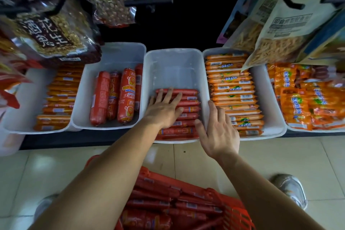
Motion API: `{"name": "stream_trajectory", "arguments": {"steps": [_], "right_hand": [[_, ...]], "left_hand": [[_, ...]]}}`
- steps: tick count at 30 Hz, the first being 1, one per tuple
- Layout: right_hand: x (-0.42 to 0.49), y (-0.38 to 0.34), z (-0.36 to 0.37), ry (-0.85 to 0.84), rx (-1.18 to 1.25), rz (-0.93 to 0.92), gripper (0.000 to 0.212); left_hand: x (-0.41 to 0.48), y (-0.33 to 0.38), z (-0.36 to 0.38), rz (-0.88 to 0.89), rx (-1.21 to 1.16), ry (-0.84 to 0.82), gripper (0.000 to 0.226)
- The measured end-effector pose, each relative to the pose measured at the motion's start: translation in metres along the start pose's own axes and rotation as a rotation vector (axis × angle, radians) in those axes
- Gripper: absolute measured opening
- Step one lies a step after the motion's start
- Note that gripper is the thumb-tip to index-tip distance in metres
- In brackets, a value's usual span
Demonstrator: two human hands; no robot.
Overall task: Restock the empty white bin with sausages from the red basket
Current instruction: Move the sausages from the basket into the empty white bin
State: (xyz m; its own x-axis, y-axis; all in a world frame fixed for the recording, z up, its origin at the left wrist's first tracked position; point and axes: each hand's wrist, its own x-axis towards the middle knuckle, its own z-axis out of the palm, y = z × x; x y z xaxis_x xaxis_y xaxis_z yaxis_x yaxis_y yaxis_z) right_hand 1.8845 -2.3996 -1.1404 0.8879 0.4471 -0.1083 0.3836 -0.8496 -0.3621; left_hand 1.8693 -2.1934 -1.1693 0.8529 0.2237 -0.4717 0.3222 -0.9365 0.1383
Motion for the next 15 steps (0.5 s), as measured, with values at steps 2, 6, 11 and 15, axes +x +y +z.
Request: {"name": "stream_trajectory", "arguments": {"steps": [2,6,11,15], "right_hand": [[0.001,0.001,-0.003,-0.053,0.016,-0.002,0.074],[0.000,0.000,-0.020,-0.155,0.025,0.023,0.078],[-0.029,-0.019,-0.053,-0.127,-0.020,0.007,0.067],[-0.070,-0.038,-0.075,-0.108,-0.022,-0.050,0.066]], "left_hand": [[0.000,0.008,-0.011,-0.020,-0.030,0.034,0.066],[-0.042,0.025,-0.029,0.039,-0.158,0.070,0.069],[-0.144,0.005,-0.036,0.034,-0.257,0.151,0.058],[-0.220,-0.017,-0.027,-0.086,-0.336,0.216,0.051]]}}
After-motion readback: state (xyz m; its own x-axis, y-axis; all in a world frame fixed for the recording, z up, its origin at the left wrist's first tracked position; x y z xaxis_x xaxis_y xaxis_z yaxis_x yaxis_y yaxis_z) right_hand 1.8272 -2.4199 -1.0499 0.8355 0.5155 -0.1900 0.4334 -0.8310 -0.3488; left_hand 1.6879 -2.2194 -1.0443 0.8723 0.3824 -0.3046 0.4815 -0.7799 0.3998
